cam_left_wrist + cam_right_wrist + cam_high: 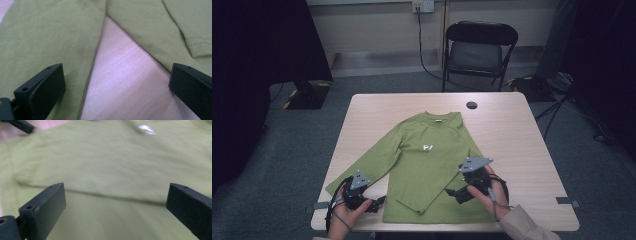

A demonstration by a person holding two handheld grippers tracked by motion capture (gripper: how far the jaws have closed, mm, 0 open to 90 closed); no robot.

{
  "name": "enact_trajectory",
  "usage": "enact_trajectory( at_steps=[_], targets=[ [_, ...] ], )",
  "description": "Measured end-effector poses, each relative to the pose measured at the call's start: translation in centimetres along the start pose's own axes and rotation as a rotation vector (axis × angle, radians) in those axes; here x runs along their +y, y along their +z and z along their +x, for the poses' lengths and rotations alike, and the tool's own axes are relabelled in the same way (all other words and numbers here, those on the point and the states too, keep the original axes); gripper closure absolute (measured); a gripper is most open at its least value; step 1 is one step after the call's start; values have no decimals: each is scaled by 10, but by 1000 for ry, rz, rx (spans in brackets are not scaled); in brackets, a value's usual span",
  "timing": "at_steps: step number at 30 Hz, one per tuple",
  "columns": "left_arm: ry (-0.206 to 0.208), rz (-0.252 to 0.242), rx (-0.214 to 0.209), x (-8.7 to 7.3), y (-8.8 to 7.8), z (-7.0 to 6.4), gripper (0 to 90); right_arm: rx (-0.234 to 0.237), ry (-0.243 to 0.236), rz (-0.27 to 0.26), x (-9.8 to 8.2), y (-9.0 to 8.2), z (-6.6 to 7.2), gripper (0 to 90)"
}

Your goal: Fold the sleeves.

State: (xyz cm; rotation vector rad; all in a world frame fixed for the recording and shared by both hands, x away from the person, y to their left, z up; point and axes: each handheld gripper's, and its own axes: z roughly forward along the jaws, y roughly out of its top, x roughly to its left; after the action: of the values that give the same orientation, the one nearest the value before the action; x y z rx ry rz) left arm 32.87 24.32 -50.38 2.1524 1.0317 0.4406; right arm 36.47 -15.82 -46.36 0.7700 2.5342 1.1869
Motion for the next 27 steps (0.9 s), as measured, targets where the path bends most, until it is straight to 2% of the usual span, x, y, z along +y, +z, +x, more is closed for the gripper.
enact_trajectory(
  at_steps=[6,9,11,13,17,21,25,27],
  targets=[
    [0,0,0,0,0,0,0,-84,65,40,-38,-20,-31,14],
    [0,0,0,0,0,0,0,-100,115,47,-60,-33,-42,20],
    [-2,-1,0,0,0,0,0,-144,118,58,-73,-42,-48,14],
    [-2,-1,-1,0,0,0,0,-164,138,60,-83,-52,-53,15],
    [-2,-1,-1,0,0,0,0,-197,149,61,-97,-66,-60,14],
    [-2,-2,-2,0,0,0,0,-205,176,77,-109,-71,-64,0],
    [5,5,-4,0,-1,1,0,-199,175,80,-110,-72,-66,0],
    [-1,28,18,3,-6,4,22,-199,171,81,-110,-72,-66,0]
  ],
)
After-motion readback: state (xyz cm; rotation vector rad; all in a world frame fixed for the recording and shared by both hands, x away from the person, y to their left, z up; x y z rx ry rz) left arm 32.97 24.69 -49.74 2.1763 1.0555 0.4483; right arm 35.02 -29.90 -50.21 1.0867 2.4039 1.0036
